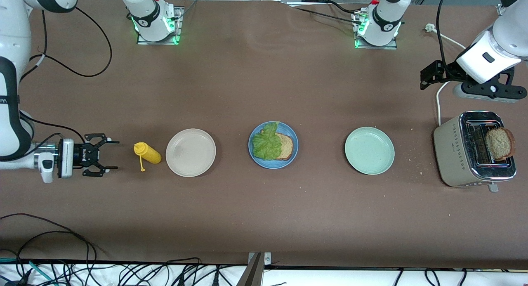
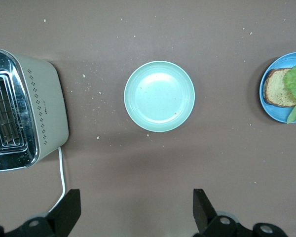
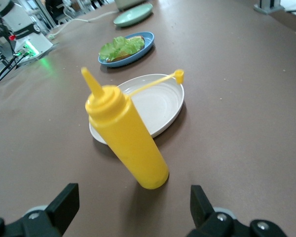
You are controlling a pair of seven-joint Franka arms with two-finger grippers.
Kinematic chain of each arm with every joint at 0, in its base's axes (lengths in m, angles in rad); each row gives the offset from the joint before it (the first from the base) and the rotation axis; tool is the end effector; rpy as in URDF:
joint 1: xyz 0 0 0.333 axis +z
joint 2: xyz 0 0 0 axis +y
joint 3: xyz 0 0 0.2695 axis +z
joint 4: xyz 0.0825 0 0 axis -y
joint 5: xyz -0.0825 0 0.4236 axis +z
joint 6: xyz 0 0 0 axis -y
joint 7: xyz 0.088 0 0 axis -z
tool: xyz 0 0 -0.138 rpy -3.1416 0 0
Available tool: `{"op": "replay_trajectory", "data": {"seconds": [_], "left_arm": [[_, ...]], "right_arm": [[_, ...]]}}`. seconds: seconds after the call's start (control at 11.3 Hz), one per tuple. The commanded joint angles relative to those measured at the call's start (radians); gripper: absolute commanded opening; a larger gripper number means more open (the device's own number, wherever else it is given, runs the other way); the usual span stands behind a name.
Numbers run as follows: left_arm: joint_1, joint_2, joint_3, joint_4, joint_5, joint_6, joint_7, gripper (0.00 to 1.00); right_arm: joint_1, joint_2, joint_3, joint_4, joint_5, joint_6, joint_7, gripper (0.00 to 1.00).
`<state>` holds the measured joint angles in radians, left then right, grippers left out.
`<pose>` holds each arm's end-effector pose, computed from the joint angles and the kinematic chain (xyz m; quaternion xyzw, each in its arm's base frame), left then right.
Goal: Make sandwich in blue plate with both arms
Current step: 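Grasp the yellow squeeze bottle with the right gripper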
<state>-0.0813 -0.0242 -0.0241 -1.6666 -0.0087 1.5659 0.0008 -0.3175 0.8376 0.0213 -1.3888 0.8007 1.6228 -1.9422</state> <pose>0.5782 -0.0625 0.5121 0.9979 -0.0529 -0.0384 0.0021 0.6598 -0.1028 0.1293 -0.6953 -0.5498 -0.2168 0.4090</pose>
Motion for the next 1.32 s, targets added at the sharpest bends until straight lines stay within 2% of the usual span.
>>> {"op": "replay_trajectory", "data": {"seconds": [0.0,0.35,0.53,0.97,1.06,1.23], "left_arm": [[-0.005,0.003,0.001,0.013,0.018,-0.013,0.008,1.00],[-0.005,0.003,0.001,0.013,0.016,-0.015,0.008,1.00],[-0.005,0.003,0.001,0.013,0.016,-0.015,0.008,1.00],[-0.003,0.003,0.001,0.013,0.016,-0.015,0.008,1.00],[-0.003,0.003,0.001,0.013,0.016,-0.014,0.008,1.00],[-0.003,0.003,0.001,0.013,0.016,-0.013,0.008,1.00]], "right_arm": [[-0.012,0.074,0.018,0.005,0.071,-0.029,-0.188,1.00],[0.006,0.133,0.094,-0.007,0.083,-0.006,-0.239,1.00],[0.018,0.147,0.094,-0.009,0.113,0.003,-0.297,1.00],[0.020,0.169,0.094,-0.015,0.113,0.039,-0.350,1.00],[0.020,0.170,0.094,-0.015,0.115,0.039,-0.351,0.88],[0.017,0.169,0.094,-0.015,0.115,0.037,-0.348,0.29]]}}
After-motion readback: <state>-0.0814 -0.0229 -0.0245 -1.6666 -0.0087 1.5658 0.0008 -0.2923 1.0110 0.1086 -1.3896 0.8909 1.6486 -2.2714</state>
